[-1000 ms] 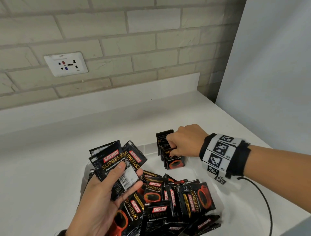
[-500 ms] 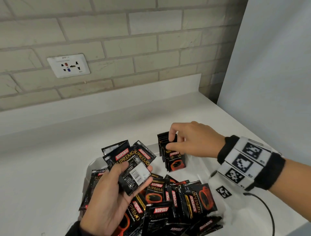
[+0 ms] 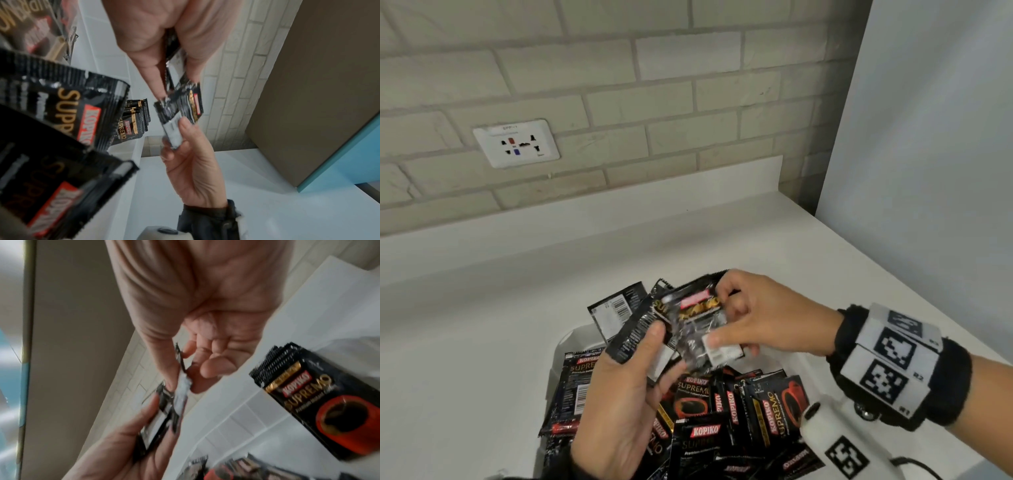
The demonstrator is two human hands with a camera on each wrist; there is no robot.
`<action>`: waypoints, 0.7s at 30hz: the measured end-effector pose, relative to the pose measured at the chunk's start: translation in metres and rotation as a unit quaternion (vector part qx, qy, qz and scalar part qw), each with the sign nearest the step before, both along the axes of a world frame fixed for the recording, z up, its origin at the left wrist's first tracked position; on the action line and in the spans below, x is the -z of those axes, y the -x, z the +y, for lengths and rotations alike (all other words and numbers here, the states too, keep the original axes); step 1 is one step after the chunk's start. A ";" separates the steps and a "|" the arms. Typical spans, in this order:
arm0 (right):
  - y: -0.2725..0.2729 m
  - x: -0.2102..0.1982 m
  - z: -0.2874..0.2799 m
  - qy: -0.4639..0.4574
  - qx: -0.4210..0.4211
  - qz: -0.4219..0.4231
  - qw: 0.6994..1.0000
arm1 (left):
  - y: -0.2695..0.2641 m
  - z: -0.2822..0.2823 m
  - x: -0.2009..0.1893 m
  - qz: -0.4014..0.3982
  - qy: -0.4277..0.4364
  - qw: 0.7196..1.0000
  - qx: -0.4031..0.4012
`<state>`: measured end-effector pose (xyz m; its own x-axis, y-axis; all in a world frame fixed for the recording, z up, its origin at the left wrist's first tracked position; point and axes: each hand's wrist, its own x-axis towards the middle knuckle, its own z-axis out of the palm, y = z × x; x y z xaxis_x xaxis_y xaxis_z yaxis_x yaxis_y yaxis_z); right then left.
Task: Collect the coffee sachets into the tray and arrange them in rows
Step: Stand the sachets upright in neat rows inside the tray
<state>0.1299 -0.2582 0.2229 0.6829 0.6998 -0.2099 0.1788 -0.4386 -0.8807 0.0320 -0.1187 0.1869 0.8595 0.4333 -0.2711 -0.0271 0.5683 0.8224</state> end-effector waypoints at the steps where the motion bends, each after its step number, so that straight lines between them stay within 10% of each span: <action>1: -0.001 -0.004 -0.003 -0.013 0.025 -0.006 1.000 | 0.000 0.001 -0.001 -0.017 0.004 1.000 -0.015; 8: 0.022 -0.019 0.009 0.034 -0.004 -0.149 0.988 | -0.004 -0.017 -0.006 -0.058 -0.082 0.994 0.031; 16: 0.016 -0.018 0.007 -0.093 -0.061 0.174 0.978 | -0.002 -0.005 -0.007 -0.041 -0.096 0.990 0.093; 21: -0.004 -0.024 -0.007 -0.065 0.038 -0.075 0.994 | -0.002 -0.005 -0.003 -0.024 -0.112 0.989 0.095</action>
<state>0.1337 -0.2656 0.2466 0.7515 0.6596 -0.0125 0.2829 -0.3393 -0.8971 0.0344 -0.1236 0.1904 0.9410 0.3069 -0.1430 0.0205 0.3700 0.9288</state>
